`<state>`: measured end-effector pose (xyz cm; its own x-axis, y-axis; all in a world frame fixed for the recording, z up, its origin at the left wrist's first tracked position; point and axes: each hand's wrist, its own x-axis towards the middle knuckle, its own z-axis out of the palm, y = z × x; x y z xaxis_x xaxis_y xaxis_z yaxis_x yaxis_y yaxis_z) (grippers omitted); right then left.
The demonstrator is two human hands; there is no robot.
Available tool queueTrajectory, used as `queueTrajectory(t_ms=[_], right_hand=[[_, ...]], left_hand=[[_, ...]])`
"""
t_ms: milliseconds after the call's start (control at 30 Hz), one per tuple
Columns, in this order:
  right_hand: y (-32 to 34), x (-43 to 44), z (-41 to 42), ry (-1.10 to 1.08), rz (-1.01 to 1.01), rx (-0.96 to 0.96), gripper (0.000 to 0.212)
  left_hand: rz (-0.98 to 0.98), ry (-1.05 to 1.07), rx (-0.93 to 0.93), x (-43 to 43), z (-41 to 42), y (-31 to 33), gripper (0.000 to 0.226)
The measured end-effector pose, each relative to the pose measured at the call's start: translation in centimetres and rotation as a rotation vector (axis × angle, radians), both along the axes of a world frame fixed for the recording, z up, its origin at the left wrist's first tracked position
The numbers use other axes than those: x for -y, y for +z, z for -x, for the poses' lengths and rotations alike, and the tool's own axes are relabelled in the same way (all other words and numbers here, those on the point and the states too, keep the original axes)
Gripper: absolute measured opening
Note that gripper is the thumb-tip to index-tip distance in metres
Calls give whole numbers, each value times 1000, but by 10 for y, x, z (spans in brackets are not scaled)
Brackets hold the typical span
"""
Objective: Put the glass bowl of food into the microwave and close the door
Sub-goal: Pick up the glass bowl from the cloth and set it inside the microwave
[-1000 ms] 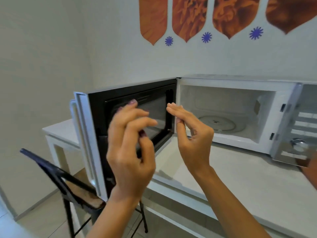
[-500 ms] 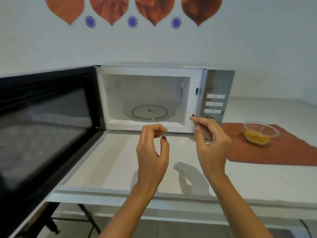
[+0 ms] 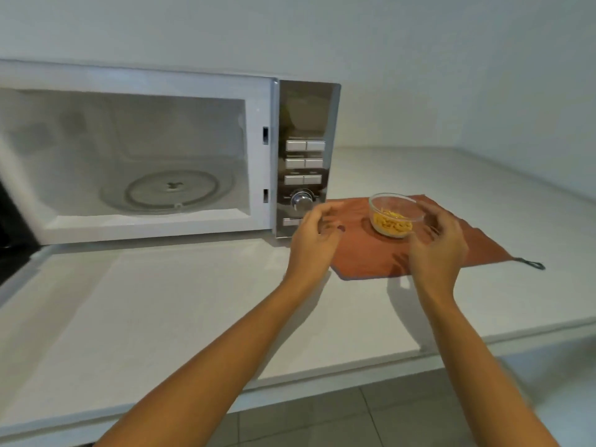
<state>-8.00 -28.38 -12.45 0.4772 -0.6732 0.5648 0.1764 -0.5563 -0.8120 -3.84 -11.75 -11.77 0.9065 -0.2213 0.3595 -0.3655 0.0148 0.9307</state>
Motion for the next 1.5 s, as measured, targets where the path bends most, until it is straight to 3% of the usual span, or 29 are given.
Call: queueTrajectory(t_ms=[200,267,433,567,700,1133,1500], right_hand=[[-2,56,-16,38,57,-317,67],[-6,65,-22,49,114,-371,72],[-12,82,-35,164,38,-416,74],[-11,88,-43,214,-8,-424,71],[-11,88,-49,243,-18,-416,70],[-9,79,-44,207,13,-360,68],[-6,41,-1,193,-52,-225,68]], left_hand=[[-154,-148,5,54,-41,-10,39],[-133,-169,-75,68,-51,-12,45],[-170,-180,-264,97,-73,-23,49],[-42,-222,-436,118,-94,-27,61],[61,-242,-492,132,-106,-27,63],[20,-320,-459,127,-102,-32,32],[4,-423,-451,72,-56,-3,29]])
